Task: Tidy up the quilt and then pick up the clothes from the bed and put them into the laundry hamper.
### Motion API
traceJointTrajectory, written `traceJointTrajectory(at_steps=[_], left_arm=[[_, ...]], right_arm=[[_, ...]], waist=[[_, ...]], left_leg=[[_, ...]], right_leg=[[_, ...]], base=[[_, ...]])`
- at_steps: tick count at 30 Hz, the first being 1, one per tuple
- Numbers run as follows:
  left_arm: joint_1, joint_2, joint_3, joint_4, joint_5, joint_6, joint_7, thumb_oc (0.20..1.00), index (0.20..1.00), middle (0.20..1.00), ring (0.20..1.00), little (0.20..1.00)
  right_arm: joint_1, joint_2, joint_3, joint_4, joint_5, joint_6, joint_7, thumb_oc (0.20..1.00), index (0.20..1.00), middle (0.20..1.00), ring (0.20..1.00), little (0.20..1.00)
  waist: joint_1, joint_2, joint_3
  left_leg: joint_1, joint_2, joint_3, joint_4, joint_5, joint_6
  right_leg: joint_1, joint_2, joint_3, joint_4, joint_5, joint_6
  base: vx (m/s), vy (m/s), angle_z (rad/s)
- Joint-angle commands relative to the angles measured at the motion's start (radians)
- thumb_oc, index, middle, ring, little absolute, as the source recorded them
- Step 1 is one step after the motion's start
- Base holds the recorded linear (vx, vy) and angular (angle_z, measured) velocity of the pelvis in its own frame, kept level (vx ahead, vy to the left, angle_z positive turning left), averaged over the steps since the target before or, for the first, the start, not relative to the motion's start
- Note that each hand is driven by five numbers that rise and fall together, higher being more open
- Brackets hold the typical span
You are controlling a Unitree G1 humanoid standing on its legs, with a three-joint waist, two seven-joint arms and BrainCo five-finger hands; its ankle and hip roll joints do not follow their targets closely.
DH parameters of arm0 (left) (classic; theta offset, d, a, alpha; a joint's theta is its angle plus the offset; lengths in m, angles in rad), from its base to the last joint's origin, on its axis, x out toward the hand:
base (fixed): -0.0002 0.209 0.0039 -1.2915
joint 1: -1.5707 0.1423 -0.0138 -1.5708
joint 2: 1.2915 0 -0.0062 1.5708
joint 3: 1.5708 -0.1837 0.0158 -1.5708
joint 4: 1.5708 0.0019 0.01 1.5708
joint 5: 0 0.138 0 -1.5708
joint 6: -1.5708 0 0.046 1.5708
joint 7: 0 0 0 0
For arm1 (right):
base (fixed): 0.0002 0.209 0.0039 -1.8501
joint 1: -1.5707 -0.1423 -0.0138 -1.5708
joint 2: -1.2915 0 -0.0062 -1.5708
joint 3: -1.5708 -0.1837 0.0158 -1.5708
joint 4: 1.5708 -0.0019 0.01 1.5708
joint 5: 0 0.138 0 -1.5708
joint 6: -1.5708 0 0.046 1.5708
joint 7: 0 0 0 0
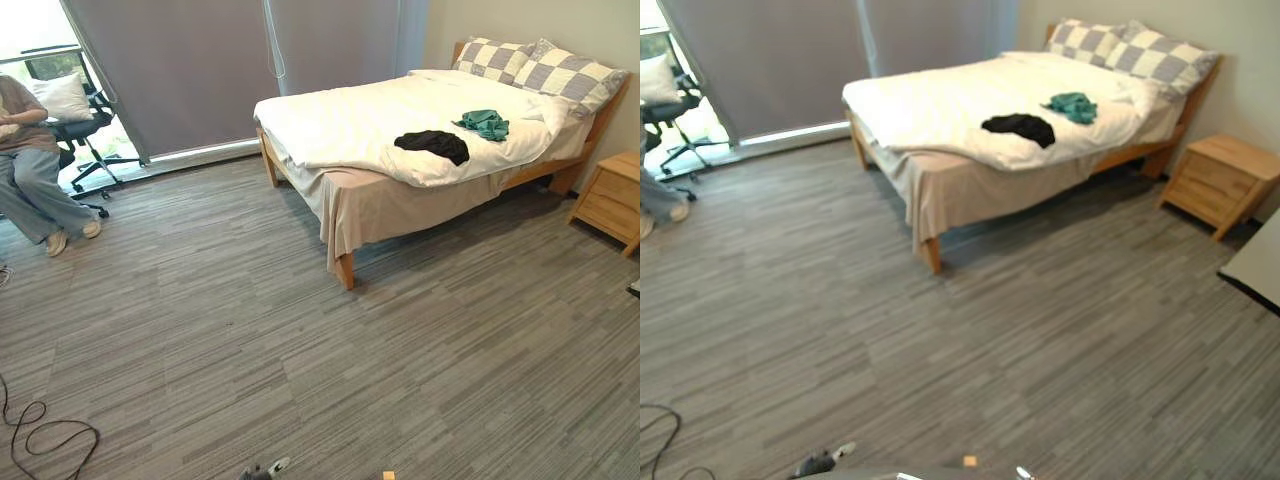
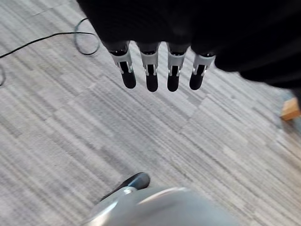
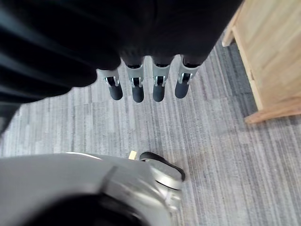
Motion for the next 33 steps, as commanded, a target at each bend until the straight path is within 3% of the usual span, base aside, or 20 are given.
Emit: traceJointTrajectory(at_steps=[1,12,14,15,16,17,18,19,21,22,23,25,27,29,30,31,32,33], left_arm=[[-0.095,-0.038,0.005,0.026,0.048,-0.021,0.011,1.000,1.000,1.000,1.000,1.000],[-0.127,-0.017,-0.032,0.014,0.102,-0.020,0.024,1.000,1.000,1.000,1.000,1.000],[-0.144,-0.011,-0.025,0.010,0.092,-0.020,0.032,1.000,1.000,1.000,1.000,1.000],[-0.158,-0.006,-0.022,-0.002,0.085,-0.018,0.049,1.000,1.000,1.000,1.000,1.000],[-0.158,-0.006,-0.023,-0.002,0.085,-0.018,0.049,1.000,1.000,1.000,1.000,1.000],[-0.163,-0.004,-0.016,-0.009,0.074,-0.016,0.062,1.000,1.000,1.000,1.000,1.000],[-0.163,-0.004,-0.016,-0.009,0.074,-0.016,0.062,1.000,1.000,1.000,1.000,1.000],[-0.158,-0.005,0.000,-0.013,0.051,-0.016,0.078,1.000,1.000,1.000,1.000,1.000],[-0.138,-0.010,0.012,-0.020,0.040,-0.024,0.080,1.000,1.000,1.000,1.000,1.000],[-0.127,-0.013,0.013,-0.023,0.040,-0.028,0.080,1.000,1.000,1.000,1.000,1.000],[-0.126,-0.013,0.012,-0.023,0.040,-0.028,0.080,1.000,1.000,1.000,1.000,1.000],[-0.104,-0.017,0.004,-0.019,0.066,-0.030,0.082,1.000,1.000,1.000,1.000,1.000],[-0.076,-0.020,0.019,0.008,0.069,-0.028,0.070,1.000,1.000,1.000,1.000,1.000],[-0.057,-0.015,0.021,0.028,0.093,-0.019,0.062,1.000,1.000,1.000,1.000,1.000],[-0.057,-0.015,0.021,0.028,0.093,-0.019,0.062,1.000,1.000,1.000,1.000,1.000],[-0.055,-0.004,0.024,0.038,0.108,-0.011,0.055,1.000,1.000,1.000,1.000,1.000],[-0.055,0.003,0.022,0.041,0.122,-0.008,0.050,1.000,1.000,1.000,1.000,1.000],[-0.055,0.003,0.022,0.041,0.122,-0.008,0.050,1.000,1.000,1.000,1.000,1.000]], right_arm=[[-0.098,0.063,0.026,-0.023,0.018,-0.031,0.003,1.000,1.000,1.000,1.000,1.000],[-0.119,0.045,0.021,-0.016,0.010,-0.023,0.006,1.000,1.000,1.000,1.000,1.000],[-0.131,0.029,0.007,-0.016,0.016,-0.026,0.006,1.000,1.000,1.000,1.000,1.000],[-0.132,0.019,-0.005,-0.021,0.019,-0.029,-0.001,1.000,1.000,1.000,1.000,1.000],[-0.133,0.019,-0.006,-0.021,0.019,-0.029,0.000,1.000,1.000,1.000,1.000,1.000],[-0.134,0.011,-0.017,-0.023,0.026,-0.029,-0.008,1.000,1.000,1.000,1.000,1.000],[-0.134,0.011,-0.017,-0.023,0.026,-0.029,-0.008,1.000,1.000,1.000,1.000,1.000],[-0.136,0.006,-0.023,-0.022,0.037,-0.025,-0.017,1.000,1.000,1.000,1.000,1.000],[-0.127,0.006,-0.029,-0.020,0.045,-0.024,-0.017,1.000,1.000,1.000,1.000,1.000],[-0.121,0.004,-0.027,-0.021,0.040,-0.026,-0.016,1.000,1.000,1.000,1.000,1.000],[-0.119,0.003,-0.027,-0.021,0.040,-0.026,-0.016,1.000,1.000,1.000,1.000,1.000],[-0.106,0.003,-0.020,-0.008,0.001,-0.029,-0.016,1.000,1.000,1.000,1.000,1.000],[-0.103,0.009,-0.020,0.012,-0.021,-0.026,-0.009,1.000,1.000,1.000,1.000,1.000],[-0.089,0.026,-0.025,0.011,-0.028,-0.029,-0.001,1.000,1.000,1.000,1.000,1.000],[-0.089,0.027,-0.025,0.011,-0.028,-0.029,-0.001,1.000,1.000,1.000,1.000,1.000],[-0.098,0.035,-0.026,0.005,-0.024,-0.032,0.000,1.000,1.000,1.000,1.000,1.000],[-0.099,0.038,-0.026,-0.007,-0.020,-0.034,0.003,1.000,1.000,1.000,1.000,1.000],[-0.099,0.038,-0.026,-0.007,-0.020,-0.034,0.003,1.000,1.000,1.000,1.000,1.000]], waist=[[-0.011,-0.035,0.121],[-0.022,-0.025,0.163],[-0.015,-0.036,0.199],[-0.007,-0.048,0.233],[-0.011,-0.045,0.232],[-0.011,-0.053,0.249],[-0.011,-0.052,0.249],[0.000,-0.065,0.261],[0.010,-0.056,0.248],[0.019,-0.044,0.243],[0.020,-0.048,0.244],[0.053,-0.033,0.231],[0.068,-0.042,0.207],[0.084,-0.053,0.192],[0.085,-0.055,0.192],[0.102,-0.085,0.177],[0.094,-0.089,0.178],[0.094,-0.088,0.177]], left_leg=[[0.115,-0.005,0.017,-0.082,-0.059,-0.032],[0.121,0.022,0.019,-0.077,-0.043,-0.058],[0.041,0.035,0.032,0.134,-0.054,-0.092],[-0.076,0.065,0.036,0.350,0.035,-0.136],[-0.086,0.068,0.031,0.362,0.030,-0.137],[-0.137,0.095,0.047,0.447,0.075,-0.145],[-0.138,0.096,0.046,0.448,0.075,-0.145],[-0.200,0.109,0.091,0.464,0.068,-0.118],[-0.222,0.105,0.144,0.308,0.041,-0.100],[-0.216,0.092,0.161,0.194,0.062,-0.098],[-0.206,0.086,0.165,0.181,0.067,-0.098],[-0.248,0.074,0.165,-0.082,0.124,-0.105],[-0.273,0.067,0.142,-0.082,0.098,-0.100],[-0.252,0.058,0.135,-0.082,0.161,-0.091],[-0.251,0.057,0.137,-0.082,0.161,-0.091],[-0.212,0.028,0.142,-0.082,0.147,-0.056],[-0.178,0.027,0.152,-0.082,0.125,-0.043],[-0.178,0.028,0.152,-0.082,0.125,-0.043]], right_leg=[[0.192,-0.067,0.014,-0.257,0.024,0.128],[0.175,-0.053,0.005,-0.222,-0.013,0.108],[0.189,-0.059,0.001,-0.213,-0.026,0.087],[0.220,-0.062,-0.015,-0.211,-0.043,0.065],[0.218,-0.058,-0.018,-0.211,-0.042,0.064],[0.232,-0.057,-0.030,-0.211,-0.049,0.053],[0.232,-0.057,-0.030,-0.211,-0.049,0.053],[0.265,-0.056,-0.031,-0.217,-0.071,0.049],[0.298,-0.049,-0.024,-0.242,-0.099,0.059],[0.313,-0.043,-0.020,-0.253,-0.108,0.067],[0.317,-0.049,-0.019,-0.254,-0.110,0.069],[0.365,-0.046,-0.029,-0.257,-0.162,0.090],[0.403,-0.048,-0.018,-0.257,-0.186,0.099],[0.424,-0.055,0.000,-0.208,-0.194,0.106],[0.423,-0.057,0.001,-0.206,-0.196,0.107],[0.392,-0.071,0.020,-0.072,-0.161,0.147],[0.342,-0.071,0.027,0.037,-0.105,0.178],[0.341,-0.071,0.027,0.037,-0.104,0.178]], base=[[0.04,-0.023,-0.03],[0.07,-0.080,0.04],[0.07,-0.183,-0.05],[0.06,-0.177,-0.09],[0.08,-0.174,0.01],[0.05,-0.071,0.09],[0.26,-0.136,0.04],[0.37,-0.067,0.05],[0.53,0.037,0.06],[0.36,0.101,-0.05],[0.37,0.106,-0.18],[0.64,0.111,-0.20],[0.70,0.107,-0.10],[0.56,0.103,-0.32],[0.59,0.122,-0.66],[0.53,0.122,-0.79],[0.53,0.122,-0.89],[0.61,0.141,-0.74]])
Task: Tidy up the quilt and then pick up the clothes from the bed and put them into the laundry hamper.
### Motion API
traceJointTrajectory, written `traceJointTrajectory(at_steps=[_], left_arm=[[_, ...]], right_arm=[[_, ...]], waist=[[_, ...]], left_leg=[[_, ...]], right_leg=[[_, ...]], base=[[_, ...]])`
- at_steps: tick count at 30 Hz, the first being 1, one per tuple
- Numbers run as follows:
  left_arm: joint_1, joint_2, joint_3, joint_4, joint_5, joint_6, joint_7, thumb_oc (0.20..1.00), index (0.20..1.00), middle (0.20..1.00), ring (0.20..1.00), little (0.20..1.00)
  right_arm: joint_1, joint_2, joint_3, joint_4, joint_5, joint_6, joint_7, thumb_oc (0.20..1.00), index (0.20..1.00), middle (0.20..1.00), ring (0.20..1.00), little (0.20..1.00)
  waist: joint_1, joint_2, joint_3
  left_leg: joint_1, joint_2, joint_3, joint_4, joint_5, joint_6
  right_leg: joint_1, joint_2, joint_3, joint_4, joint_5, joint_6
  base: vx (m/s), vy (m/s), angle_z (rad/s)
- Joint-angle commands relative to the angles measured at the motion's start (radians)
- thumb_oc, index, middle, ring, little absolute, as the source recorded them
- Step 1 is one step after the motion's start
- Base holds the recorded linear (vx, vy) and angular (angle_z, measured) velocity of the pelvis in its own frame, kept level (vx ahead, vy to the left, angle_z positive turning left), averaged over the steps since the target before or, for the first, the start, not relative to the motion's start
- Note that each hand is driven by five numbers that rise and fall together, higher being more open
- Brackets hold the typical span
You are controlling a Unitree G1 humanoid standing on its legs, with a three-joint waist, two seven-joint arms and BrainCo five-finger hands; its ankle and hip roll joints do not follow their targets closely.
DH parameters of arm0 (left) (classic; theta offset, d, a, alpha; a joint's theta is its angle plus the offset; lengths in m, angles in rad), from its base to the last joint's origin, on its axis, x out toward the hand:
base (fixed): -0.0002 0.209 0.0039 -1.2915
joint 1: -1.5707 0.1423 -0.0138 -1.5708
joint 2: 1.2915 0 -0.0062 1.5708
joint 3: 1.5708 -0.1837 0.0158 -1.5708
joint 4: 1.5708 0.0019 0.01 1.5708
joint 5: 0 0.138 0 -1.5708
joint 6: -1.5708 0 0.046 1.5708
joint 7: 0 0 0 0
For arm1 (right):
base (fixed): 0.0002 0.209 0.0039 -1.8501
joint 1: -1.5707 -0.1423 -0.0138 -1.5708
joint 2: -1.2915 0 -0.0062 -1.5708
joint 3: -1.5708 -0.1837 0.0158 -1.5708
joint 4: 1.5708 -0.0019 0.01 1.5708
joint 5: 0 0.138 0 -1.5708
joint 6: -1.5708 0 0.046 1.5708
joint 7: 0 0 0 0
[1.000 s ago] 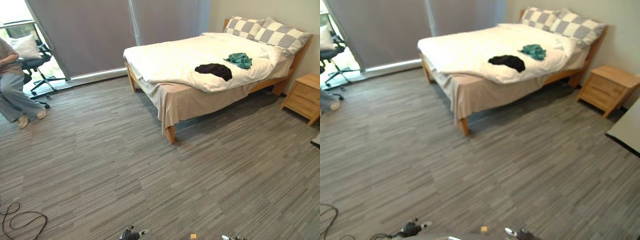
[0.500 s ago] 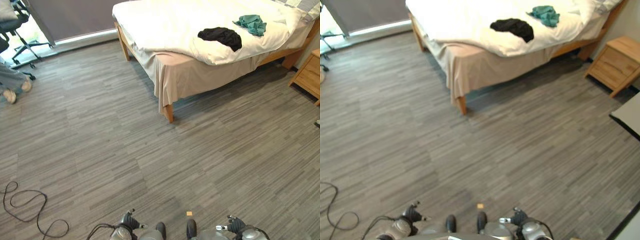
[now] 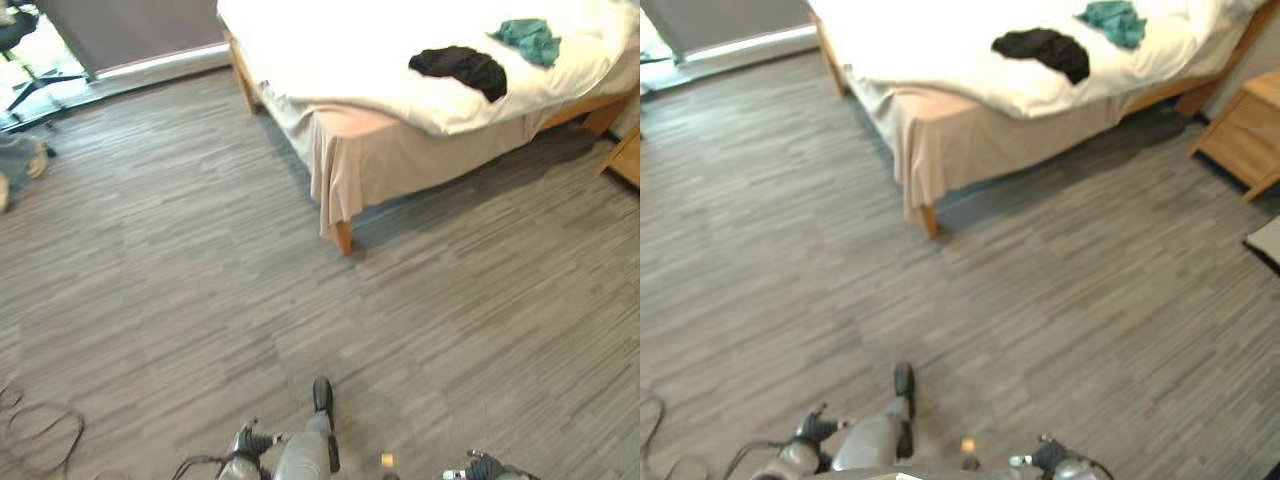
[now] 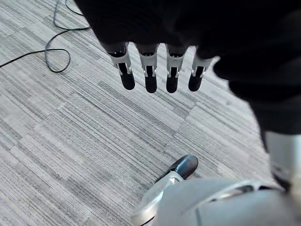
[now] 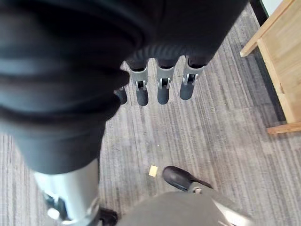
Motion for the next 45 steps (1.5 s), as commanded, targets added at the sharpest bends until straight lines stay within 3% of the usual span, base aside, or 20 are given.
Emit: traceJointTrajectory(at_steps=[1,3,4,5,6,7,8,10,12,16,19,20,24,26,28,29,32,36,40,45], left_arm=[[0.005,-0.007,-0.062,0.001,0.062,0.004,-0.024,1.000,1.000,1.000,1.000,1.000],[-0.010,0.000,-0.065,-0.002,0.061,0.005,-0.023,1.000,1.000,1.000,1.000,1.000],[-0.038,0.015,-0.072,-0.010,0.066,0.005,-0.020,1.000,1.000,1.000,1.000,1.000],[-0.038,0.015,-0.072,-0.010,0.066,0.005,-0.020,1.000,1.000,1.000,1.000,1.000],[-0.058,0.026,-0.081,-0.034,0.066,-0.001,-0.018,1.000,1.000,1.000,1.000,1.000],[-0.058,0.026,-0.081,-0.034,0.066,-0.001,-0.018,1.000,1.000,1.000,1.000,1.000],[-0.067,0.033,-0.091,-0.048,0.072,-0.011,-0.015,1.000,1.000,1.000,1.000,1.000],[-0.076,0.034,-0.096,-0.054,0.079,-0.015,-0.014,1.000,1.000,1.000,1.000,1.000],[-0.107,0.023,-0.107,-0.055,0.102,-0.030,-0.003,1.000,1.000,1.000,1.000,1.000],[-0.085,0.011,-0.113,-0.045,0.107,-0.042,-0.005,1.000,1.000,1.000,1.000,1.000],[-0.066,-0.010,-0.098,-0.043,0.069,-0.042,0.005,1.000,1.000,1.000,1.000,1.000],[-0.071,-0.017,-0.094,-0.058,0.039,-0.048,0.012,1.000,1.000,1.000,1.000,1.000],[-0.081,-0.018,-0.103,-0.068,0.045,-0.049,0.019,1.000,1.000,1.000,1.000,1.000],[-0.081,-0.024,-0.110,-0.106,0.048,-0.054,0.025,1.000,1.000,1.000,1.000,1.000],[-0.076,-0.033,-0.112,-0.118,0.044,-0.058,0.023,1.000,1.000,1.000,1.000,1.000],[-0.072,-0.036,-0.119,-0.125,0.046,-0.056,0.015,1.000,1.000,1.000,1.000,1.000],[-0.058,-0.043,-0.121,-0.116,0.050,-0.050,0.003,1.000,1.000,1.000,1.000,1.000],[-0.035,-0.042,-0.104,-0.057,0.056,-0.026,-0.011,1.000,1.000,1.000,1.000,1.000],[-0.031,-0.011,-0.091,-0.032,0.074,-0.012,-0.008,1.000,1.000,1.000,1.000,1.000],[-0.045,0.040,-0.081,-0.022,0.080,-0.020,0.001,1.000,1.000,1.000,1.000,1.000]], right_arm=[[-0.005,0.026,-0.016,-0.110,0.006,-0.013,0.007,1.000,1.000,1.000,1.000,1.000],[-0.016,0.029,-0.026,-0.119,0.017,-0.013,0.003,1.000,1.000,1.000,1.000,1.000],[-0.024,0.030,-0.036,-0.133,0.029,-0.012,0.002,1.000,1.000,1.000,1.000,1.000],[-0.025,0.030,-0.036,-0.133,0.029,-0.012,0.002,1.000,1.000,1.000,1.000,1.000],[-0.021,0.023,-0.039,-0.158,0.048,-0.017,0.000,1.000,1.000,1.000,1.000,1.000],[-0.021,0.023,-0.039,-0.158,0.048,-0.017,0.000,1.000,1.000,1.000,1.000,1.000],[-0.017,0.017,-0.040,-0.162,0.065,-0.018,-0.001,1.000,1.000,1.000,1.000,1.000],[-0.015,0.015,-0.047,-0.165,0.077,-0.018,-0.004,1.000,1.000,1.000,1.000,1.000],[-0.012,0.019,-0.073,-0.151,0.117,-0.015,0.000,1.000,1.000,1.000,1.000,1.000],[0.017,0.023,-0.091,-0.128,0.136,-0.014,0.011,1.000,1.000,1.000,1.000,1.000],[0.011,-0.004,-0.098,-0.109,0.135,-0.018,0.002,1.000,1.000,1.000,1.000,1.000],[0.009,-0.029,-0.076,-0.123,0.101,-0.023,-0.007,1.000,1.000,1.000,1.000,1.000],[-0.004,-0.045,-0.046,-0.128,0.065,-0.018,-0.002,1.000,1.000,1.000,1.000,1.000],[-0.017,-0.058,-0.015,-0.124,0.018,-0.007,0.002,1.000,1.000,1.000,1.000,1.000],[-0.020,-0.057,-0.015,-0.125,0.012,-0.008,0.002,1.000,1.000,1.000,1.000,1.000],[-0.024,-0.052,-0.016,-0.129,0.014,-0.008,0.000,1.000,1.000,1.000,1.000,1.000],[-0.021,-0.043,-0.020,-0.131,0.018,-0.008,0.003,1.000,1.000,1.000,1.000,1.000],[-0.007,-0.007,-0.023,-0.133,0.026,-0.011,0.009,1.000,1.000,1.000,1.000,1.000],[-0.015,0.016,-0.035,-0.154,0.049,-0.016,0.003,1.000,1.000,1.000,1.000,1.000],[-0.006,0.020,-0.033,-0.153,0.053,-0.016,-0.005,1.000,1.000,1.000,1.000,1.000]], waist=[[-0.050,-0.018,0.005],[-0.062,-0.002,0.014],[-0.084,0.014,0.024],[-0.086,0.015,0.025],[-0.111,0.027,0.031],[-0.112,0.029,0.030],[-0.138,0.029,0.022],[-0.147,0.030,0.019],[-0.185,0.048,0.011],[-0.193,0.052,-0.006],[-0.196,0.075,-0.014],[-0.181,0.051,0.005],[-0.170,0.028,0.024],[-0.140,0.007,0.024],[-0.130,0.012,0.011],[-0.130,0.026,0.000],[-0.133,0.037,-0.013],[-0.141,0.041,-0.022],[-0.163,0.034,0.017],[-0.160,0.021,0.011]], left_leg=[[0.086,0.020,0.020,0.010,-0.128,0.010],[0.126,0.036,0.030,0.010,-0.143,0.011],[0.176,0.043,0.034,0.010,-0.168,0.007],[0.177,0.045,0.032,0.010,-0.167,0.007],[0.227,0.051,0.029,0.010,-0.203,-0.008],[0.224,0.053,0.028,0.010,-0.202,-0.009],[0.265,0.046,0.010,0.010,-0.234,-0.025],[0.274,0.048,0.000,0.010,-0.244,-0.033],[0.335,0.079,-0.025,0.010,-0.291,-0.069],[0.423,0.104,-0.039,0.020,-0.309,-0.096],[0.359,0.185,-0.068,0.208,-0.187,-0.125],[0.267,0.217,-0.064,0.397,-0.104,-0.116],[0.211,0.214,-0.018,0.482,-0.113,-0.105],[0.127,0.118,0.028,0.391,-0.216,-0.072],[0.108,0.072,0.102,0.278,-0.218,-0.066],[0.089,0.057,0.198,0.216,-0.190,-0.069],[0.135,0.055,0.243,0.134,-0.183,-0.060],[0.230,0.030,0.196,0.016,-0.193,-0.021],[0.263,0.045,0.173,0.010,-0.213,-0.001],[0.252,0.055,0.115,0.010,-0.224,-0.020]], right_leg=[[-0.157,-0.020,-0.076,0.521,0.205,0.212],[-0.216,-0.042,-0.118,0.586,0.226,0.212],[-0.258,-0.089,-0.197,0.527,0.185,0.188],[-0.256,-0.087,-0.200,0.524,0.187,0.187],[-0.307,-0.095,-0.259,0.402,0.102,0.144],[-0.307,-0.092,-0.261,0.397,0.105,0.143],[-0.319,-0.080,-0.229,0.147,0.112,0.134],[-0.316,-0.085,-0.205,0.051,0.132,0.137],[-0.395,-0.147,-0.052,-0.093,0.217,0.176],[-0.389,-0.152,-0.058,-0.065,0.235,0.172],[-0.348,-0.103,-0.089,-0.059,0.232,0.126],[-0.256,-0.095,-0.148,-0.097,0.215,0.081],[-0.206,-0.099,-0.178,-0.102,0.184,0.067],[-0.169,-0.108,-0.198,-0.102,0.154,0.074],[-0.157,-0.100,-0.225,-0.102,0.136,0.083],[-0.135,-0.081,-0.258,-0.102,0.110,0.082],[-0.101,-0.065,-0.301,-0.102,0.101,0.082],[-0.170,-0.079,-0.361,0.147,0.095,0.123],[-0.346,-0.097,-0.290,0.458,0.130,0.184],[-0.320,-0.102,-0.211,0.197,0.108,0.141]], base=[[0.45,0.102,-0.52],[0.56,0.096,-0.05],[0.49,0.058,0.18],[0.67,-0.004,-0.11],[0.36,-0.037,-0.39],[0.73,-0.160,-0.16],[0.51,-0.195,0.23],[0.42,-0.160,0.15],[0.53,-0.224,0.43],[0.52,-0.302,0.71],[0.40,-0.428,0.33],[0.32,-0.511,0.46],[0.16,-0.206,0.23],[0.27,-0.142,0.02],[0.22,-0.046,0.23],[0.17,-0.021,0.41],[0.22,0.041,0.61],[0.12,0.072,0.64],[0.05,0.064,0.67],[0.11,-0.118,0.51]])
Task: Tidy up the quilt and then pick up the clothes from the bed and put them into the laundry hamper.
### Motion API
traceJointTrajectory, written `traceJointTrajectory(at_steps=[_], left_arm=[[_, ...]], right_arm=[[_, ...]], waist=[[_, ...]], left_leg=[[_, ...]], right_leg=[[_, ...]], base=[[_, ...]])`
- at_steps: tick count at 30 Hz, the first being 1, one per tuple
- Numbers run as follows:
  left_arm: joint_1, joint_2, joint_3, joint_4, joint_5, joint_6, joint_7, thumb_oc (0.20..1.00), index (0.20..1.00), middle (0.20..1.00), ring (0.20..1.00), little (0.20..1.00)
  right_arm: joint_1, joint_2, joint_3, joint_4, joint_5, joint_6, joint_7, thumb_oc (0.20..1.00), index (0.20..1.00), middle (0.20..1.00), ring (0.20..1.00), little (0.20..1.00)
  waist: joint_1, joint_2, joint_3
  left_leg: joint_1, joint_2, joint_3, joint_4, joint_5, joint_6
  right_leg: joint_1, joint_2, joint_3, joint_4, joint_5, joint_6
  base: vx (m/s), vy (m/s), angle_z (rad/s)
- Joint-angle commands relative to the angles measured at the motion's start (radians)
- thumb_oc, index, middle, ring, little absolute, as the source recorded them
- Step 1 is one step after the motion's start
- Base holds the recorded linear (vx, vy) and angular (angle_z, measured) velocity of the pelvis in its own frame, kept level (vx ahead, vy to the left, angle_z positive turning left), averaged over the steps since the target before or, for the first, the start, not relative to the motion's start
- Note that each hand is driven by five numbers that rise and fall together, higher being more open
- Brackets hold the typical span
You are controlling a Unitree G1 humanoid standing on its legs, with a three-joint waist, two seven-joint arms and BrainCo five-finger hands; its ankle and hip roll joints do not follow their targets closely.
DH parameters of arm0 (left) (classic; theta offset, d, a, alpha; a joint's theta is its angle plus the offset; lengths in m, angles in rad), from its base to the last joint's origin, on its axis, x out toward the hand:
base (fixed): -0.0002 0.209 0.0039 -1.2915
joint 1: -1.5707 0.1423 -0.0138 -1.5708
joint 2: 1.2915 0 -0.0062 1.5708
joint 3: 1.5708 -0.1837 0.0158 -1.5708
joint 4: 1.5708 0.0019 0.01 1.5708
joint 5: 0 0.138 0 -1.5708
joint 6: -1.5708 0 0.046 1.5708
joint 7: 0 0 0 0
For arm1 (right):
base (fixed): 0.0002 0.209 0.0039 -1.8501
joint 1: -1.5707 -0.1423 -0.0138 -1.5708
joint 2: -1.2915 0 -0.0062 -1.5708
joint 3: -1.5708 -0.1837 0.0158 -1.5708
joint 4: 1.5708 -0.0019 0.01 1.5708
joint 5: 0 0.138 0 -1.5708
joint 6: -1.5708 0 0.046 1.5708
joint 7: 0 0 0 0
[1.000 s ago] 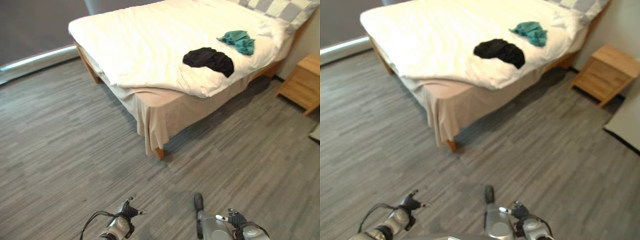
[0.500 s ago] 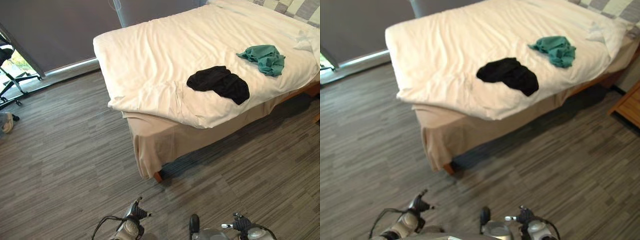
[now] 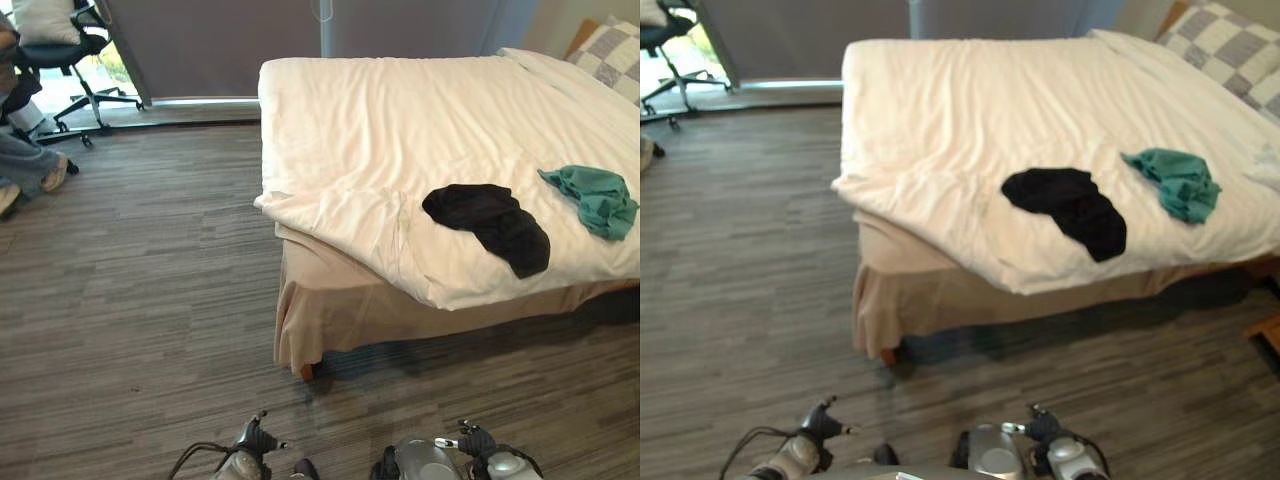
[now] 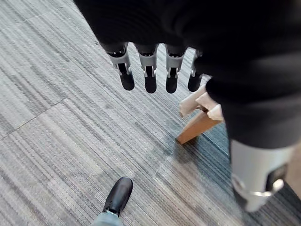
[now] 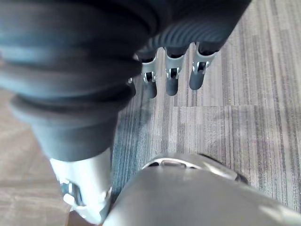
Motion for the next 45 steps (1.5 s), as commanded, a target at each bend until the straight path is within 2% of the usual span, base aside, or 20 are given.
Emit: traceJointTrajectory(at_steps=[1,3,7,9,10,14,16,17,20,22,25,30,32,35,36,37,38,42,44,45], left_arm=[[-0.024,0.021,-0.007,0.011,0.017,-0.016,0.021,1.000,1.000,1.000,1.000,1.000],[-0.036,0.046,-0.010,0.007,0.023,-0.027,0.024,1.000,1.000,1.000,1.000,1.000],[-0.032,0.072,0.054,-0.049,-0.049,-0.054,0.053,1.000,1.000,1.000,1.000,1.000],[-0.043,0.124,0.150,-0.169,-0.152,-0.096,0.105,1.000,1.000,1.000,1.000,1.000],[-0.043,0.124,0.150,-0.169,-0.152,-0.096,0.105,1.000,1.000,1.000,1.000,1.000],[-0.122,0.270,0.213,-0.525,-0.122,-0.165,0.225,1.000,1.000,1.000,1.000,1.000],[-0.159,0.309,0.209,-0.585,-0.088,-0.168,0.245,1.000,1.000,1.000,1.000,1.000],[-0.253,0.380,0.193,-0.684,-0.030,-0.169,0.272,1.000,1.000,1.000,1.000,1.000],[-0.456,0.464,0.109,-0.718,0.044,-0.151,0.294,1.000,1.000,1.000,1.000,1.000],[-0.522,0.480,0.077,-0.712,0.065,-0.149,0.301,1.000,1.000,1.000,1.000,1.000],[-0.796,0.516,-0.073,-0.607,0.124,-0.122,0.315,1.000,1.000,1.000,1.000,1.000],[-1.081,0.492,-0.274,-0.382,0.181,-0.101,0.306,1.000,1.000,1.000,1.000,1.000],[-1.116,0.483,-0.306,-0.342,0.191,-0.096,0.298,1.000,1.000,1.000,1.000,1.000],[-1.192,0.425,-0.444,-0.231,0.324,-0.070,0.251,1.000,1.000,1.000,1.000,1.000],[-1.189,0.409,-0.479,-0.222,0.381,-0.067,0.242,0.482,0.482,0.482,0.482,0.482],[-1.172,0.388,-0.513,-0.220,0.450,-0.060,0.228,0.376,0.376,0.376,0.376,0.376],[-1.158,0.364,-0.539,-0.225,0.494,-0.056,0.216,0.200,0.200,0.200,0.200,0.200],[-0.986,0.283,-0.521,-0.188,0.541,-0.041,0.169,0.200,0.200,0.200,0.200,0.200],[-0.867,0.264,-0.476,-0.167,0.535,-0.033,0.157,0.200,0.200,0.200,0.200,0.200],[-0.740,0.258,-0.413,-0.153,0.510,-0.018,0.164,0.200,0.200,0.200,0.200,0.200]], right_arm=[[-0.004,0.018,0.007,0.003,0.008,0.000,-0.004,1.000,1.000,1.000,1.000,1.000],[0.002,0.011,0.001,0.008,0.008,0.002,-0.001,1.000,1.000,1.000,1.000,1.000],[0.020,0.016,0.002,-0.001,0.003,0.001,-0.005,1.000,1.000,1.000,1.000,1.000],[0.057,0.010,0.008,-0.038,-0.002,-0.013,-0.010,1.000,1.000,1.000,1.000,1.000],[0.057,0.010,0.008,-0.038,-0.002,-0.013,-0.010,1.000,1.000,1.000,1.000,1.000],[0.126,-0.012,0.024,-0.141,-0.016,-0.041,-0.014,1.000,1.000,1.000,1.000,1.000],[0.136,-0.022,0.025,-0.152,-0.022,-0.045,-0.013,1.000,1.000,1.000,1.000,1.000],[0.143,-0.041,0.029,-0.151,-0.029,-0.047,-0.009,1.000,1.000,1.000,1.000,1.000],[0.111,-0.069,0.043,-0.127,-0.037,-0.040,-0.005,1.000,1.000,1.000,1.000,1.000],[0.097,-0.077,0.047,-0.123,-0.038,-0.039,-0.003,1.000,1.000,1.000,1.000,1.000],[0.052,-0.104,0.071,-0.127,-0.019,-0.043,-0.002,1.000,1.000,1.000,1.000,1.000],[0.037,-0.122,0.101,-0.210,0.039,-0.080,-0.003,1.000,1.000,1.000,1.000,1.000],[0.038,-0.122,0.106,-0.220,0.048,-0.083,-0.006,1.000,1.000,1.000,1.000,1.000],[0.033,-0.113,0.103,-0.207,0.106,-0.099,-0.004,1.000,1.000,1.000,1.000,1.000],[0.031,-0.112,0.102,-0.201,0.115,-0.100,-0.001,1.000,1.000,1.000,1.000,1.000],[0.033,-0.112,0.104,-0.194,0.123,-0.104,0.001,1.000,1.000,1.000,1.000,1.000],[0.033,-0.112,0.104,-0.185,0.133,-0.105,0.001,1.000,1.000,1.000,1.000,1.000],[0.032,-0.109,0.084,-0.171,0.158,-0.105,-0.011,1.000,1.000,1.000,1.000,1.000],[0.028,-0.117,0.058,-0.199,0.181,-0.107,-0.021,1.000,1.000,1.000,1.000,1.000],[0.015,-0.126,0.015,-0.258,0.231,-0.117,-0.037,1.000,1.000,1.000,1.000,1.000]], waist=[[-0.006,0.006,0.036],[-0.005,-0.003,0.020],[0.011,-0.011,-0.004],[0.015,-0.003,-0.015],[0.015,-0.003,-0.015],[-0.011,0.014,0.014],[-0.019,0.020,0.019],[-0.037,0.034,0.039],[-0.069,0.053,0.076],[-0.075,0.056,0.087],[-0.117,0.058,0.120],[-0.166,0.045,0.153],[-0.174,0.043,0.159],[-0.192,0.040,0.174],[-0.192,0.039,0.176],[-0.193,0.039,0.178],[-0.191,0.041,0.178],[-0.182,0.047,0.176],[-0.176,0.054,0.167],[-0.173,0.059,0.157]], left_leg=[[0.006,0.017,-0.037,-0.007,-0.050,-0.079],[0.010,0.010,-0.051,-0.007,-0.064,-0.082],[0.023,0.008,-0.044,-0.007,-0.060,-0.093],[0.027,0.022,-0.035,-0.007,-0.050,-0.109],[0.027,0.022,-0.035,-0.007,-0.050,-0.109],[0.017,0.045,-0.024,-0.007,-0.030,-0.140],[0.005,0.051,-0.019,-0.007,-0.023,-0.146],[-0.011,0.057,-0.012,-0.007,-0.018,-0.155],[-0.060,0.066,0.004,-0.007,0.000,-0.164],[-0.082,0.070,0.011,-0.007,0.009,-0.166],[-0.152,0.076,0.036,-0.007,0.030,-0.171],[-0.240,0.088,0.066,-0.007,0.055,-0.180],[-0.250,0.090,0.070,-0.007,0.057,-0.181],[-0.270,0.096,0.081,-0.007,0.060,-0.184],[-0.268,0.099,0.084,-0.007,0.058,-0.185],[-0.264,0.101,0.086,-0.007,0.057,-0.186],[-0.258,0.101,0.086,-0.007,0.053,-0.185],[-0.214,0.104,0.086,-0.007,0.042,-0.185],[-0.178,0.106,0.086,-0.007,0.032,-0.185],[-0.144,0.107,0.088,-0.007,0.025,-0.184]], right_leg=[[0.111,0.003,0.077,-0.237,0.113,0.022],[0.127,-0.024,0.113,-0.329,0.142,0.029],[0.191,-0.037,0.077,-0.425,0.192,0.044],[0.218,-0.036,0.056,-0.451,0.193,0.038],[0.218,-0.036,0.056,-0.451,0.193,0.038],[0.222,-0.025,0.040,-0.451,0.184,0.035],[0.208,-0.024,0.041,-0.451,0.186,0.036],[0.195,-0.024,0.039,-0.451,0.186,0.041],[0.132,-0.020,0.054,-0.451,0.204,0.048],[0.103,-0.019,0.061,-0.451,0.213,0.048],[0.015,-0.014,0.090,-0.451,0.242,0.058],[-0.092,-0.007,0.117,-0.451,0.274,0.071],[-0.105,-0.004,0.121,-0.451,0.277,0.071],[-0.133,0.000,0.130,-0.451,0.281,0.073],[-0.132,0.000,0.131,-0.451,0.280,0.073],[-0.128,-0.002,0.129,-0.451,0.278,0.074],[-0.122,-0.002,0.128,-0.451,0.276,0.073],[-0.079,0.001,0.125,-0.451,0.258,0.066],[-0.042,0.004,0.124,-0.451,0.244,0.059],[-0.010,0.009,0.125,-0.449,0.233,0.053]], base=[[0.15,-0.185,0.46],[0.15,-0.128,0.42],[0.13,-0.155,0.15],[0.12,-0.140,0.16],[0.07,-0.095,0.06],[0.02,-0.093,0.00],[-0.05,-0.028,-0.05],[-0.08,-0.012,-0.11],[-0.12,0.005,-0.16],[-0.10,0.007,-0.10],[-0.09,0.010,-0.38],[-0.05,0.006,-0.29],[-0.04,0.002,-0.26],[0.00,-0.005,-0.19],[0.01,-0.002,-0.16],[0.03,-0.002,-0.11],[0.04,-0.008,-0.02],[0.05,-0.007,0.07],[0.08,0.020,-0.02],[0.08,0.026,0.00]])
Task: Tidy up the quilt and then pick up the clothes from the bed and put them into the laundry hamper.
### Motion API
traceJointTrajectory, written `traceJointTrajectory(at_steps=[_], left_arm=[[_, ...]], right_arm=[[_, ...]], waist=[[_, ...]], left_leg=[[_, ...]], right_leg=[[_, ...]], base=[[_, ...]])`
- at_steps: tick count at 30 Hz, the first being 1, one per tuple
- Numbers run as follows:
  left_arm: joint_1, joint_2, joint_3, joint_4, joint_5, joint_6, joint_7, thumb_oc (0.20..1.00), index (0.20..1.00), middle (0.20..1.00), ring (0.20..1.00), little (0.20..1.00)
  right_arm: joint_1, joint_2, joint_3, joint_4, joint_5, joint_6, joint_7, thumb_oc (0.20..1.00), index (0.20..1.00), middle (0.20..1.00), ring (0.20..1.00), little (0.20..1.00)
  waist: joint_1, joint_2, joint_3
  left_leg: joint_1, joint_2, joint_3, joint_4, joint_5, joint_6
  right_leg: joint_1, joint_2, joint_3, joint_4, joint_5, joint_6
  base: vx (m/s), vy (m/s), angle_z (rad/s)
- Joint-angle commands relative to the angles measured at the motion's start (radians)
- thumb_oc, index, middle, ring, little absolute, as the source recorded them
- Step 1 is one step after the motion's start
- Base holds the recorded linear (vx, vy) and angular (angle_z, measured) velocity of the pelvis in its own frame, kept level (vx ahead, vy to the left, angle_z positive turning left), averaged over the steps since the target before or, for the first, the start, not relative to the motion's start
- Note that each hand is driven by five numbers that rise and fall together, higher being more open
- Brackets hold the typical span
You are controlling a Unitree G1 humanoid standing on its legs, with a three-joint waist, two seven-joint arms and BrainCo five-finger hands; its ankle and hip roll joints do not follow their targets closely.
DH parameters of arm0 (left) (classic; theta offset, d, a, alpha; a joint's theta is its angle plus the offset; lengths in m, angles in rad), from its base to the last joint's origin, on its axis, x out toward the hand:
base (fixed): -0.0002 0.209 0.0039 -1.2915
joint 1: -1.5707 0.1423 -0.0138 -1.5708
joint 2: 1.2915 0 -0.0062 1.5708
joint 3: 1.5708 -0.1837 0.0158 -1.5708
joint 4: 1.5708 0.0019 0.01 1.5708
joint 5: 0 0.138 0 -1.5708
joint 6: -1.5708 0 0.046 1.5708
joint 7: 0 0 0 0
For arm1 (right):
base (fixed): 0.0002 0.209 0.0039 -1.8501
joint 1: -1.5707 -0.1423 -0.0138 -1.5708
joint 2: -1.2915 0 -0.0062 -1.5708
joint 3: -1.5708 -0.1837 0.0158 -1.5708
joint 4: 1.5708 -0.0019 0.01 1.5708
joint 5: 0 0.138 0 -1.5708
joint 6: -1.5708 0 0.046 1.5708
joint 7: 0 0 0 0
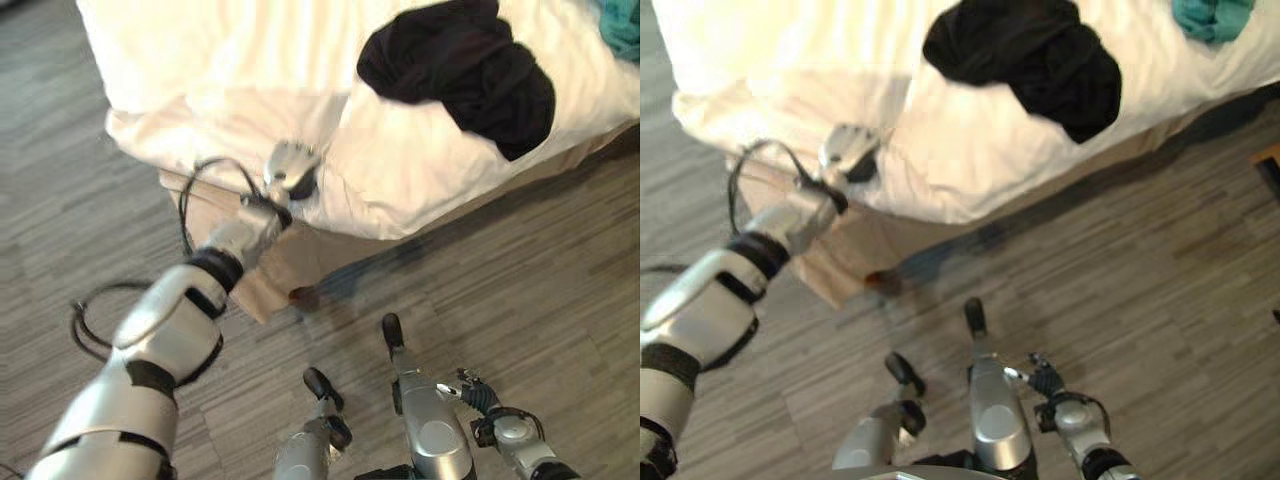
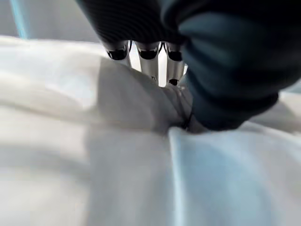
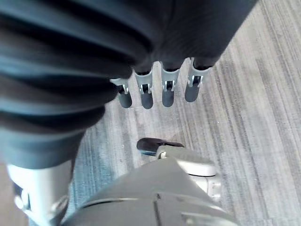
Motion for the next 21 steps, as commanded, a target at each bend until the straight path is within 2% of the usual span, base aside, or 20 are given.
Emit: traceJointTrajectory(at_steps=[1,2,3,4,5,6,10,12,13,18,20,21], left_arm=[[0.184,0.007,0.031,0.103,0.014,0.019,-0.051,0.200,0.200,0.200,0.200,0.200],[0.250,0.012,0.072,0.102,0.002,0.025,-0.041,0.558,0.558,0.558,0.558,0.558],[0.309,0.021,0.104,0.089,-0.004,0.026,-0.034,1.000,1.000,1.000,1.000,1.000],[0.412,0.025,0.163,0.058,-0.023,0.022,-0.027,1.000,1.000,1.000,1.000,1.000],[0.416,0.025,0.165,0.056,-0.022,0.023,-0.028,1.000,1.000,1.000,1.000,1.000],[0.550,0.007,0.239,0.030,-0.079,0.012,-0.021,1.000,1.000,1.000,1.000,1.000],[0.767,-0.048,0.349,0.080,-0.160,0.014,-0.027,1.000,1.000,1.000,1.000,1.000],[0.797,-0.059,0.365,0.107,-0.179,0.015,-0.029,1.000,1.000,1.000,1.000,1.000],[0.847,-0.088,0.394,0.144,-0.222,0.021,-0.034,1.000,1.000,1.000,1.000,1.000],[0.881,-0.116,0.350,0.200,-0.269,0.014,-0.042,1.000,1.000,1.000,1.000,1.000],[0.878,-0.117,0.344,0.201,-0.272,0.012,-0.044,1.000,1.000,1.000,1.000,1.000],[0.868,-0.112,0.316,0.200,-0.292,0.002,-0.050,1.000,1.000,1.000,1.000,1.000]], right_arm=[[0.040,0.002,-0.059,-0.053,0.099,-0.027,-0.032,1.000,1.000,1.000,1.000,1.000],[0.035,-0.009,-0.082,-0.124,0.118,-0.039,-0.043,1.000,1.000,1.000,1.000,1.000],[0.033,-0.021,-0.106,-0.196,0.148,-0.056,-0.050,1.000,1.000,1.000,1.000,1.000],[0.031,-0.044,-0.138,-0.297,0.143,-0.076,-0.067,0.796,0.796,0.796,0.796,0.796],[0.034,-0.046,-0.136,-0.301,0.143,-0.074,-0.067,0.796,0.796,0.796,0.796,0.796],[0.014,-0.082,-0.155,-0.393,0.099,-0.099,-0.090,0.200,0.200,0.200,0.200,0.200],[-0.112,-0.179,-0.161,-0.588,-0.035,-0.122,-0.134,0.200,0.200,0.200,0.200,0.200],[-0.146,-0.193,-0.155,-0.612,-0.053,-0.125,-0.143,0.200,0.200,0.200,0.200,0.200],[-0.264,-0.231,-0.122,-0.670,-0.107,-0.120,-0.161,0.200,0.200,0.200,0.200,0.200],[-0.669,-0.271,0.043,-0.575,-0.179,-0.085,-0.195,0.200,0.200,0.200,0.200,0.200],[-0.719,-0.277,0.058,-0.554,-0.174,-0.081,-0.197,0.200,0.200,0.200,0.200,0.200],[-0.858,-0.273,0.099,-0.434,-0.134,-0.066,-0.204,0.200,0.200,0.200,0.200,0.200]], waist=[[0.018,-0.031,-0.072],[0.022,-0.030,-0.077],[0.030,-0.028,-0.081],[0.042,-0.026,-0.084],[0.040,-0.025,-0.085],[0.059,-0.026,-0.092],[0.115,-0.032,-0.107],[0.128,-0.033,-0.108],[0.162,-0.036,-0.105],[0.260,-0.030,-0.078],[0.265,-0.028,-0.076],[0.297,-0.019,-0.058]], left_leg=[[0.019,0.067,-0.009,0.003,-0.005,-0.069],[0.034,0.068,-0.010,0.003,-0.008,-0.070],[0.046,0.069,-0.010,0.003,-0.009,-0.071],[0.061,0.069,-0.011,0.003,-0.012,-0.071],[0.063,0.069,-0.012,0.003,-0.012,-0.072],[0.083,0.070,-0.019,0.003,-0.017,-0.070],[0.101,0.073,-0.043,0.003,-0.016,-0.067],[0.102,0.073,-0.050,0.003,-0.015,-0.066],[0.092,0.073,-0.069,0.003,-0.010,-0.064],[0.025,0.073,-0.141,0.003,0.018,-0.073],[0.008,0.073,-0.152,0.003,0.024,-0.075],[-0.030,0.073,-0.178,0.003,0.038,-0.084]], right_leg=[[0.054,-0.055,-0.009,-0.003,-0.147,0.144],[0.069,-0.053,-0.008,-0.002,-0.151,0.142],[0.082,-0.050,-0.009,0.000,-0.156,0.138],[0.099,-0.048,-0.015,0.002,-0.162,0.135],[0.101,-0.048,-0.016,0.001,-0.163,0.135],[0.127,-0.045,-0.025,0.003,-0.175,0.128],[0.161,-0.041,-0.051,0.003,-0.184,0.113],[0.168,-0.042,-0.057,0.003,-0.186,0.111],[0.170,-0.045,-0.077,0.004,-0.188,0.107],[0.154,-0.054,-0.145,0.004,-0.187,0.101],[0.146,-0.055,-0.154,0.002,-0.184,0.100],[0.131,-0.062,-0.184,-0.003,-0.179,0.101]], base=[[0.08,0.033,0.00],[0.05,0.023,0.00],[0.06,0.039,-0.01],[0.04,0.026,-0.01],[0.04,0.015,-0.06],[0.05,-0.004,0.06],[0.03,-0.008,0.18],[-0.01,-0.014,0.22],[-0.05,-0.032,0.28],[-0.07,-0.039,0.60],[-0.07,-0.028,0.73],[-0.08,-0.037,0.76]])
